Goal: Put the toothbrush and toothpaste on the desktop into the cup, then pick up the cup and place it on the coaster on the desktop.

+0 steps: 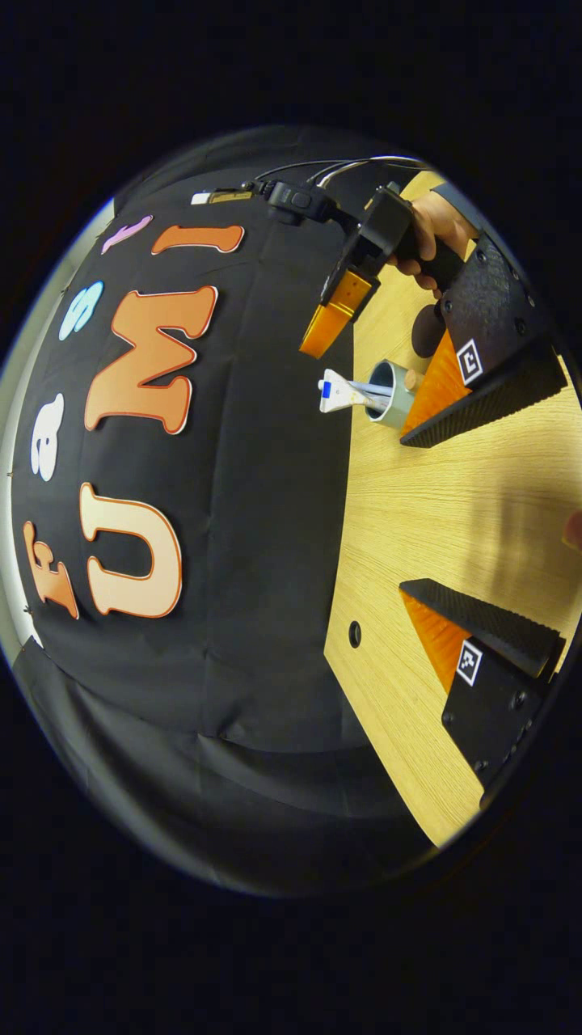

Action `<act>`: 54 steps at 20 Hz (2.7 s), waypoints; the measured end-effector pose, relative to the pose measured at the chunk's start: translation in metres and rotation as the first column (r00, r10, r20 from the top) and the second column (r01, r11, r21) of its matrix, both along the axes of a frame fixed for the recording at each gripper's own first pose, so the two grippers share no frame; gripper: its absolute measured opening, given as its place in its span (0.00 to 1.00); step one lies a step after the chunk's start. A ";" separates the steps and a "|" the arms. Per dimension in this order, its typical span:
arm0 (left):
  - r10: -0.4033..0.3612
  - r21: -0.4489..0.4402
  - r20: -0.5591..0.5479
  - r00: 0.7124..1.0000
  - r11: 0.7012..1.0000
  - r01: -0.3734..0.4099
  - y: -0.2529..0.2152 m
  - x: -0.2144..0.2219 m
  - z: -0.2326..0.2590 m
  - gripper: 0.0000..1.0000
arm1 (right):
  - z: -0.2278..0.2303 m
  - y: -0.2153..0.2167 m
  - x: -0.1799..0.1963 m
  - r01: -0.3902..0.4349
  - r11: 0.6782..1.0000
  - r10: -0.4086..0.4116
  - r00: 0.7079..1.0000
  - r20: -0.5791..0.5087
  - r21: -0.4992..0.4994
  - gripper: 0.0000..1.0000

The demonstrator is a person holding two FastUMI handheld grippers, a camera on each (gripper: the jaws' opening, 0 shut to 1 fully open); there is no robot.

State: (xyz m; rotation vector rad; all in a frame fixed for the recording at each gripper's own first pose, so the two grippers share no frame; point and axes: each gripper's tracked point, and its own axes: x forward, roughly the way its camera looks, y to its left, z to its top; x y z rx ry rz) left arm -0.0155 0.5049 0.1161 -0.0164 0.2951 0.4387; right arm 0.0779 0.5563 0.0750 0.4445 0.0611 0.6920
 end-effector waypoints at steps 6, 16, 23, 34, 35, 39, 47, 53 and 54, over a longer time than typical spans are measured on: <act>-0.083 0.040 -0.009 0.996 0.996 0.083 -0.031 0.020 0.025 0.98 | 0.013 -0.035 -0.023 -0.036 0.995 0.035 0.999 -0.010 -0.093 0.33; -0.230 -0.028 -0.157 0.960 0.973 0.229 -0.074 0.073 0.042 0.98 | 0.043 -0.113 -0.069 -0.030 0.983 0.042 0.997 0.061 -0.181 0.85; -0.307 -0.050 -0.340 0.889 0.950 0.308 -0.091 0.114 0.009 0.98 | 0.041 -0.170 -0.100 0.037 0.985 -0.020 0.994 0.104 -0.166 0.90; -0.294 -0.218 -0.677 0.675 0.956 0.198 -0.087 0.132 -0.055 0.96 | 0.023 -0.222 -0.130 0.069 0.970 -0.033 0.988 0.153 -0.234 0.92; -0.296 -0.229 -0.700 0.650 0.955 0.188 -0.087 0.131 -0.054 0.96 | 0.020 -0.223 -0.131 0.067 0.968 -0.031 0.988 0.149 -0.242 0.93; -0.306 -0.235 -0.743 0.595 0.952 0.196 -0.091 0.131 -0.057 0.97 | 0.010 -0.229 -0.136 0.065 0.963 -0.031 0.991 0.132 -0.263 0.97; -0.278 -0.221 -0.780 0.560 0.961 0.169 -0.124 0.154 -0.036 0.60 | 0.008 -0.236 -0.140 0.089 0.960 -0.054 0.989 0.138 -0.264 0.94; -0.268 -0.240 -0.760 0.592 0.962 0.127 -0.171 0.192 -0.041 0.25 | 0.009 -0.244 -0.140 0.103 0.964 -0.074 0.989 0.125 -0.245 0.95; -0.259 -0.236 -0.751 0.607 0.964 0.119 -0.173 0.195 -0.037 0.24 | 0.008 -0.247 -0.139 0.110 0.964 -0.083 0.989 0.120 -0.244 0.95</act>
